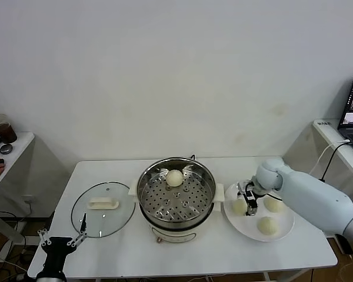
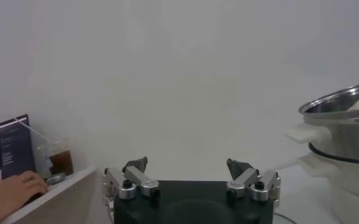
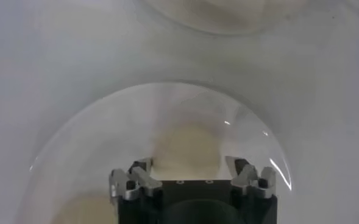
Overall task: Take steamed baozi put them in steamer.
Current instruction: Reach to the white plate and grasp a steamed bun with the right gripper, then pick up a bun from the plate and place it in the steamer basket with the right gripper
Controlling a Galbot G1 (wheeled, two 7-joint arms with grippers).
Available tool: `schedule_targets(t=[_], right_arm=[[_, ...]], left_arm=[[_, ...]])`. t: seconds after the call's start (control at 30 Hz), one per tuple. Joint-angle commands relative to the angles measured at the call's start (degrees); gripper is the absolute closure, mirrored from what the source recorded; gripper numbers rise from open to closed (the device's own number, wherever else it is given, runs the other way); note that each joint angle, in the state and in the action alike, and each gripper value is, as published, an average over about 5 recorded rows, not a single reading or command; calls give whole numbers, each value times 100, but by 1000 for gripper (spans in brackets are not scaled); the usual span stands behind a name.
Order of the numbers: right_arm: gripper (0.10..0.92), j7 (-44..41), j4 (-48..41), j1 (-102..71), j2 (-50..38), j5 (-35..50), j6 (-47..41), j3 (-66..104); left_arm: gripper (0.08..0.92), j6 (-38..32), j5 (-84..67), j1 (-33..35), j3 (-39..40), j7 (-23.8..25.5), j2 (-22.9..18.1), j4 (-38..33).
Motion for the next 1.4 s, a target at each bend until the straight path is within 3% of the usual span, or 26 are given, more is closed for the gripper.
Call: schedule_targets(t=[0.03, 0.3, 0.53, 0.67, 1.0, 1.17, 1.4], right_arm=[[468, -69, -76, -24, 98, -73, -10, 33], [564, -199, 345, 412, -305, 232, -29, -122], [570, -434, 890, 1962, -1083, 1239, -168, -737], [567, -514, 1057, 3342, -1106, 2056, -370, -1608], [559, 9, 1929, 5852, 409, 4409, -1544, -3663], [555, 656, 2072, 5472, 1530, 5139, -2277, -3798], [550, 1351, 1654, 4451, 2566, 5392, -2931, -3469]], left_arm=[[177, -3, -3, 2, -1, -1, 4, 3], [177, -4, 2, -12, 15, 9, -7, -20], [177, -7, -1, -12, 55, 25, 5, -48], [177, -6, -9, -59, 121, 37, 36, -65], [177, 7, -21, -272, 341, 42, 170, 21], [177, -9, 98, -340, 252, 22, 220, 82], [177, -41, 201, -397, 166, 1, 196, 197]])
